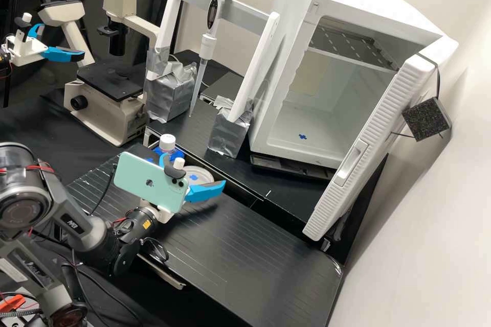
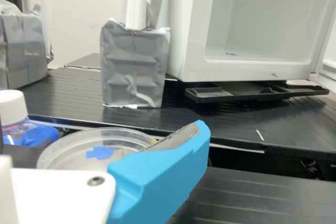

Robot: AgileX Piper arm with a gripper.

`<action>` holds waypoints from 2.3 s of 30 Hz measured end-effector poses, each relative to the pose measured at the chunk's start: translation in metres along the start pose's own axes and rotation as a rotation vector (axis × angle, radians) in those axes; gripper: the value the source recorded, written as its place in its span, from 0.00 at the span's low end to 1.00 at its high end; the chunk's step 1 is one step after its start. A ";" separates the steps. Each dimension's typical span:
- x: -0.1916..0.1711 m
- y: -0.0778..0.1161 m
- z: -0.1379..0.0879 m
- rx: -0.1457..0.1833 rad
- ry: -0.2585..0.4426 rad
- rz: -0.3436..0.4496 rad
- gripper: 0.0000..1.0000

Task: Open the lid

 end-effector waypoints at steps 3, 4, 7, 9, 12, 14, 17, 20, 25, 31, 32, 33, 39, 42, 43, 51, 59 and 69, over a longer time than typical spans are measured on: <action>-0.001 0.002 0.003 0.004 -0.012 0.002 1.00; -0.002 0.002 0.003 0.011 -0.013 0.002 1.00; -0.002 0.002 0.003 0.010 -0.015 0.003 1.00; -0.001 0.000 0.002 0.013 -0.004 -0.007 1.00; 0.001 -0.003 -0.001 0.014 0.012 -0.027 1.00; 0.002 -0.005 0.000 0.023 0.008 -0.034 1.00; 0.003 -0.006 0.001 0.017 -0.003 -0.034 1.00; 0.004 -0.007 0.004 0.027 -0.018 -0.034 1.00; 0.004 -0.006 0.006 0.031 -0.033 -0.024 1.00; 0.003 -0.004 0.008 0.031 -0.042 -0.016 1.00; 0.003 -0.004 0.008 0.031 -0.042 -0.016 0.00; 0.003 -0.004 0.008 0.031 -0.042 -0.016 0.00; 0.003 -0.005 0.007 0.032 -0.036 -0.021 0.00; 0.004 -0.007 0.007 0.038 -0.038 -0.033 0.00; 0.005 -0.008 0.007 0.039 -0.038 -0.035 0.00; 0.005 -0.007 0.007 0.044 -0.034 -0.027 0.00; 0.005 -0.007 0.008 0.048 -0.041 -0.019 0.00; 0.005 -0.008 0.007 0.050 -0.035 -0.023 0.00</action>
